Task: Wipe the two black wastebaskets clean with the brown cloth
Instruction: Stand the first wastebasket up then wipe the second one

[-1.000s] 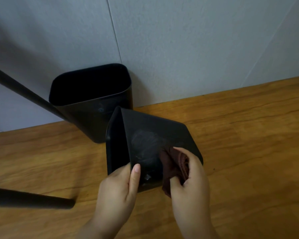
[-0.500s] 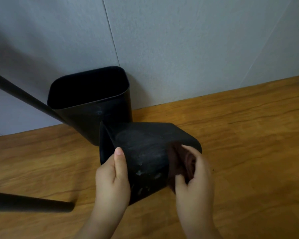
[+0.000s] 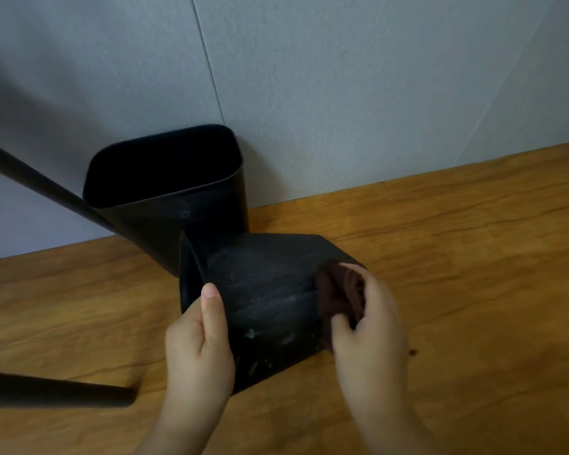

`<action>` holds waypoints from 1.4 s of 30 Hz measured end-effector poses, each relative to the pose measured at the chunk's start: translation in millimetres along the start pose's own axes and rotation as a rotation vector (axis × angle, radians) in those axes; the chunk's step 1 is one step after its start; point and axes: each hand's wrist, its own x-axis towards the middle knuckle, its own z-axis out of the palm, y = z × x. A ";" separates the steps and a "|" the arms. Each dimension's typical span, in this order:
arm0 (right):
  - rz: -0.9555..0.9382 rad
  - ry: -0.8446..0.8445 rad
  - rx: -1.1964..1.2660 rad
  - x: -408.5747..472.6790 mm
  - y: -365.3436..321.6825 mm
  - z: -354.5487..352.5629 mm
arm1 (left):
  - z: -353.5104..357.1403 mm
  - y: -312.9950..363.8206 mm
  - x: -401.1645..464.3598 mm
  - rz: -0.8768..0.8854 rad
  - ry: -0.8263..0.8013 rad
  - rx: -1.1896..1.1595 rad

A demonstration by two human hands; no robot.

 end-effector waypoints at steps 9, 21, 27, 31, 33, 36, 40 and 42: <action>0.115 -0.045 -0.122 36.8 35.7 -18.4 | -5.2 -3.2 -2.1 0.010 0.043 0.019; 0.070 -0.038 -0.003 23.8 35.0 -7.8 | -15.6 -7.6 0.9 -0.218 0.092 -0.051; 0.008 -0.054 0.050 -19.1 6.3 10.0 | -12.6 -0.2 4.4 -0.247 0.097 -0.079; -0.191 -0.172 0.052 -23.2 5.1 13.4 | -18.5 0.7 8.9 -0.323 0.137 -0.130; -0.068 -0.056 0.056 -2.3 21.5 7.2 | -20.5 -0.6 9.7 -0.326 0.152 -0.143; 0.103 0.080 0.070 19.4 33.8 -1.7 | -16.1 2.0 8.3 -0.297 0.135 -0.138; 0.004 0.032 0.051 -7.5 2.6 12.3 | -8.1 10.4 11.7 -0.294 0.120 -0.189; -0.134 -0.096 0.028 -26.8 -17.9 19.8 | -5.5 9.1 16.7 -0.297 0.111 -0.184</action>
